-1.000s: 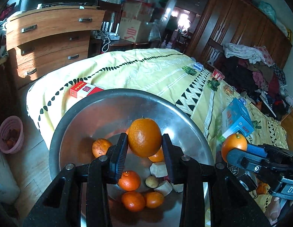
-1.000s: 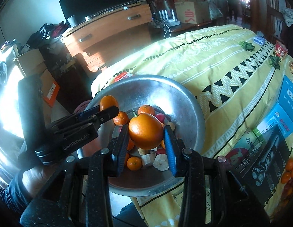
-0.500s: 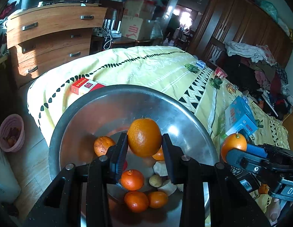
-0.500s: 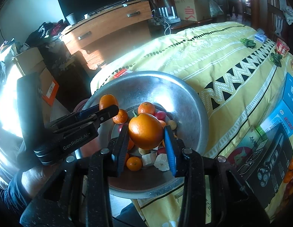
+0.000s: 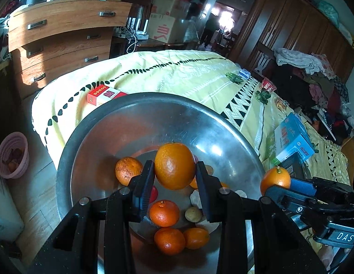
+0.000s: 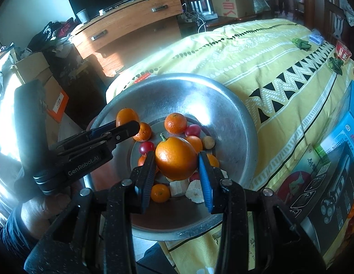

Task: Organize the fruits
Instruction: 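Lower the oranges into the bowl and open both tools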

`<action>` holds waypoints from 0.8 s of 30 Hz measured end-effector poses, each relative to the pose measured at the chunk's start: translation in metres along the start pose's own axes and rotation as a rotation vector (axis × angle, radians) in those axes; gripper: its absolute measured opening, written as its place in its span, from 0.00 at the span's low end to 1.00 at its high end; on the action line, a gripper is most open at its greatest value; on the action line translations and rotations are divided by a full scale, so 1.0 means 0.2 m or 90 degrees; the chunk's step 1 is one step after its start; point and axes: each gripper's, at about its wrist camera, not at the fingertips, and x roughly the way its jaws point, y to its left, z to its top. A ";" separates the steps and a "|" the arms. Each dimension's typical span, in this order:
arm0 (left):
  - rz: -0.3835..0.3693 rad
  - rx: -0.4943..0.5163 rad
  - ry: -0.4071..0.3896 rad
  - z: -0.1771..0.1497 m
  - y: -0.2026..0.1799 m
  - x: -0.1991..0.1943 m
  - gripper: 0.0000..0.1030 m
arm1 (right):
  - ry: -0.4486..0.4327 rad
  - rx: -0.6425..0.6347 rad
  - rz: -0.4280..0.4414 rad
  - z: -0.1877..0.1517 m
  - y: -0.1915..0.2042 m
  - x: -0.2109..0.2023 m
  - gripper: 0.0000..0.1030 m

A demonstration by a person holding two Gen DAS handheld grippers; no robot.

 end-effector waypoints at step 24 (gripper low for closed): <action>0.007 -0.031 0.039 -0.04 0.07 0.09 0.36 | 0.038 0.005 0.012 0.00 0.00 0.11 0.37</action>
